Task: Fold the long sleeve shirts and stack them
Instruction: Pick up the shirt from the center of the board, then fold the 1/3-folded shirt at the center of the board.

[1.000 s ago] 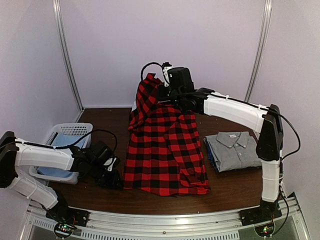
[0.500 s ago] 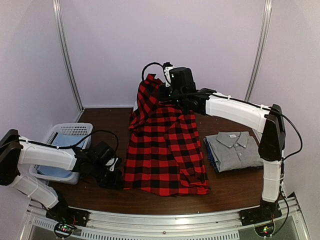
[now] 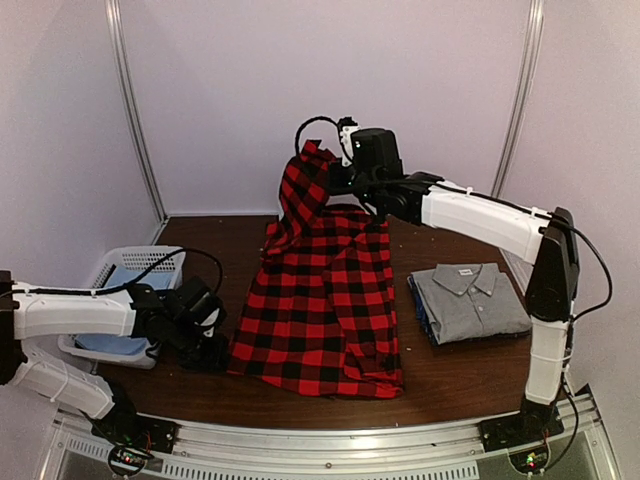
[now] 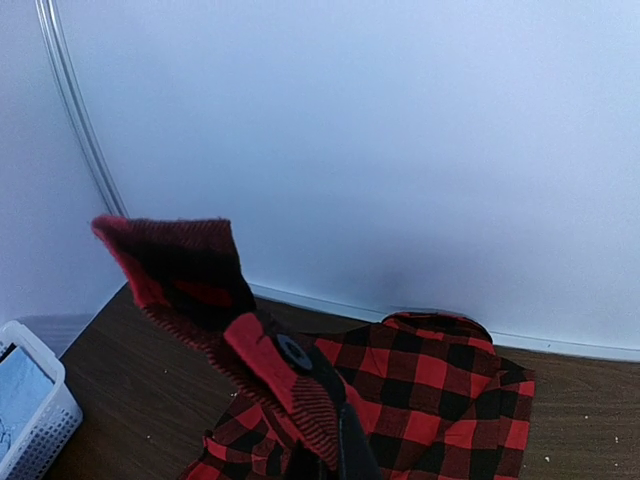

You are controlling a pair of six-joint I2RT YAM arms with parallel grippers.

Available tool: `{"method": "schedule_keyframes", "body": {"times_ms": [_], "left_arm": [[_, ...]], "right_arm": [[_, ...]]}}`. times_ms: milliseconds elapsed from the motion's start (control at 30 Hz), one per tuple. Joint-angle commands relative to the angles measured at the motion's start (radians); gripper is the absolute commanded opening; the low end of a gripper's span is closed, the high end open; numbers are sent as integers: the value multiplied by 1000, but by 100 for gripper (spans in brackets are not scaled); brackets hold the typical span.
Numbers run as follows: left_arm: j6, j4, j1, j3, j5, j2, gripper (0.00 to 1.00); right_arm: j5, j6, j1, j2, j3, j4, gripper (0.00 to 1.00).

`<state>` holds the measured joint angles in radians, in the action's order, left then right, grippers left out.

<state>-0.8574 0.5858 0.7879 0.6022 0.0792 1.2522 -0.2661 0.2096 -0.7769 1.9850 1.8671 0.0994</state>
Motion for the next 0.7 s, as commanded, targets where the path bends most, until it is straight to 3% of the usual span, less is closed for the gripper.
{"method": "schedule_keyframes", "body": {"times_ms": [0, 233, 667], "left_arm": [[70, 54, -3, 82, 24, 1, 0], [181, 59, 24, 244, 115, 91, 0], [299, 59, 170, 577, 192, 369, 0]], "right_arm": [[-3, 6, 29, -76, -41, -38, 0], [-10, 20, 85, -136, -98, -43, 0], [-28, 27, 212, -316, -267, -55, 0]]}}
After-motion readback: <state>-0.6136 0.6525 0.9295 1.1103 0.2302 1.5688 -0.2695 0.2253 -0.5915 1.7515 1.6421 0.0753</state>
